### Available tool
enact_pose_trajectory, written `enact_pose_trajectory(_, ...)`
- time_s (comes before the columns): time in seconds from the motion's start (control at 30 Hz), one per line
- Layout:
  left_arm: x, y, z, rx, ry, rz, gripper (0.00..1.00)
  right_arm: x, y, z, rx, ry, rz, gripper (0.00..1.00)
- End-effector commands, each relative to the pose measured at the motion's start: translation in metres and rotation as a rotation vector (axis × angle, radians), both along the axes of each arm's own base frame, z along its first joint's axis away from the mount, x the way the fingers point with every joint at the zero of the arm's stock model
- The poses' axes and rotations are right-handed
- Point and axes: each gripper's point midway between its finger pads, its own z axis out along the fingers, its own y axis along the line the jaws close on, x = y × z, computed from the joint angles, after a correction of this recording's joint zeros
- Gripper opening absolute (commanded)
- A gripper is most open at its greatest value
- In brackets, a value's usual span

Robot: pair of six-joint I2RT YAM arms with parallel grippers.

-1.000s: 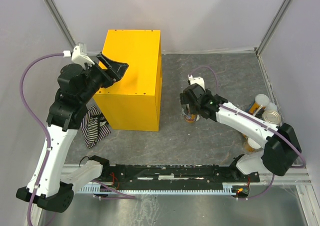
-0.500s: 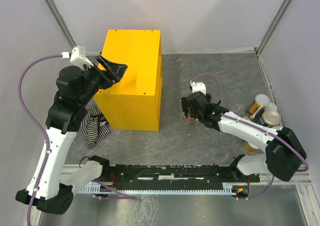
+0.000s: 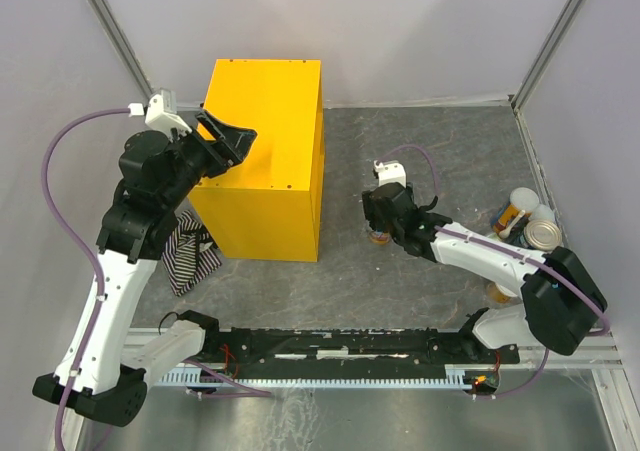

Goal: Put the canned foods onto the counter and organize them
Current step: Pick up the canned food from the center of the board.

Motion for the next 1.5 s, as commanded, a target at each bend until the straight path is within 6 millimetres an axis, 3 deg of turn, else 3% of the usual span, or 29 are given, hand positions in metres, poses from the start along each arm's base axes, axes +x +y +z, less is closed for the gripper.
enact_pose_trajectory(0.0,0.002,0.005,0.027,-0.004,-0.093,0.028,0.77,0.01,0.005,0.046,0.057,-0.102,-0.01,0.16)
enact_pose_trajectory(0.23,-0.003,0.009,0.044,-0.029,-0.11,0.047,0.77,0.012,0.0,0.117,0.056,-0.162,-0.003,0.09)
enact_pose_trajectory(0.4,-0.009,0.016,0.054,-0.04,-0.131,0.073,0.77,0.019,0.0,0.19,0.062,-0.237,0.0,0.03)
enact_pose_trajectory(0.63,-0.011,0.02,0.056,-0.048,-0.138,0.097,0.77,0.022,0.001,0.273,0.119,-0.348,0.011,0.02)
enact_pose_trajectory(0.93,-0.007,0.02,0.061,-0.042,-0.136,0.098,0.76,0.02,0.012,0.364,0.235,-0.478,0.071,0.01)
enact_pose_trajectory(1.23,-0.007,0.018,0.067,-0.012,-0.155,0.08,0.77,0.014,0.05,0.423,0.321,-0.557,0.207,0.01)
enact_pose_trajectory(1.47,-0.014,0.011,0.078,-0.003,-0.223,0.026,0.77,0.002,0.089,0.447,0.312,-0.595,0.297,0.01)
